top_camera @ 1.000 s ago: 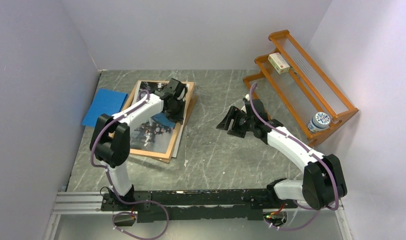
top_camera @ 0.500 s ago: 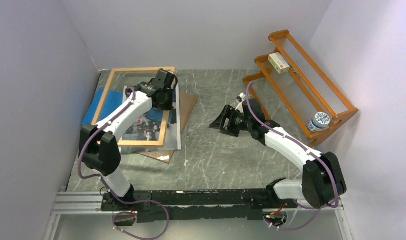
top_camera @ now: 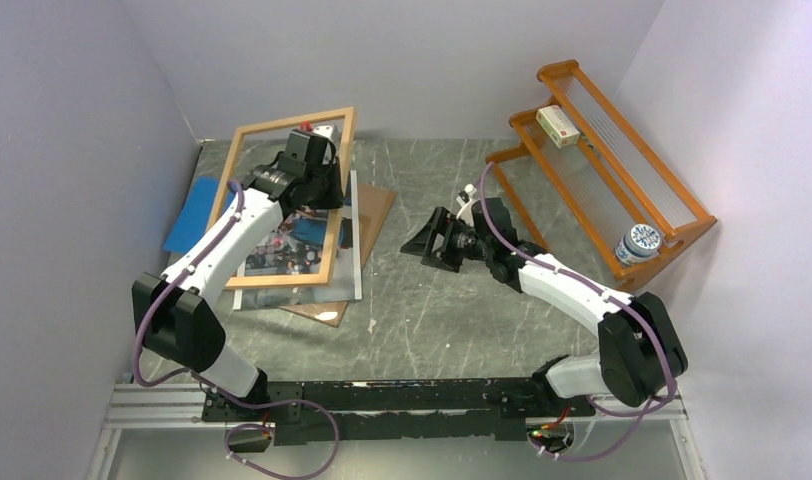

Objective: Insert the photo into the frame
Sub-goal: Turn over the photo frame at the center of the board.

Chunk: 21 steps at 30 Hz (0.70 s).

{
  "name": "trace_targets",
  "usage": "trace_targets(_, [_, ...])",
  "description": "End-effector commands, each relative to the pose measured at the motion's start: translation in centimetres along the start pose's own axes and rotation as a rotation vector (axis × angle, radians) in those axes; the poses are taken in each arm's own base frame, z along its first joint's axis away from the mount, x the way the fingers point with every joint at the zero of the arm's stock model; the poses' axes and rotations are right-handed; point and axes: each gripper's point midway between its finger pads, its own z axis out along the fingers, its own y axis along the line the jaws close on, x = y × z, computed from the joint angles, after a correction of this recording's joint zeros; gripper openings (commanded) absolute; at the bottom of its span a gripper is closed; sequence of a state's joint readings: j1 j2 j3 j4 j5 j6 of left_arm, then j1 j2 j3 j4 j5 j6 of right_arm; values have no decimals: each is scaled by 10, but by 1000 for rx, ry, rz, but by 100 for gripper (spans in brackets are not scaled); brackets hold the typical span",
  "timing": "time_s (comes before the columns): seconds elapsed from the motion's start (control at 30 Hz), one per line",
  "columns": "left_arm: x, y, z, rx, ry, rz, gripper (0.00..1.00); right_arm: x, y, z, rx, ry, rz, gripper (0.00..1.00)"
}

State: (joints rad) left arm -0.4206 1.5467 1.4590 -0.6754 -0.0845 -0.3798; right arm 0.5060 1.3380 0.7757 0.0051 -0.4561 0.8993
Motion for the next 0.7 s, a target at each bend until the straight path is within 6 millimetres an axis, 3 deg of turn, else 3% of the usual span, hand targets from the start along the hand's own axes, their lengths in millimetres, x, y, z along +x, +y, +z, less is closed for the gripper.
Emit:
trace_targets(0.0, [-45, -28, -47, 145, -134, -11, 3, -19, 59, -1, -207, -69, -12, 82])
trace_targets(0.43, [-69, -99, -142, 559, -143, -31, 2, -68, 147, -35, -461, -242, 19, 86])
trace_targets(0.67, [-66, -151, -182, 926, -85, -68, 2, -89, 197, -87, -592, -388, -75, 98])
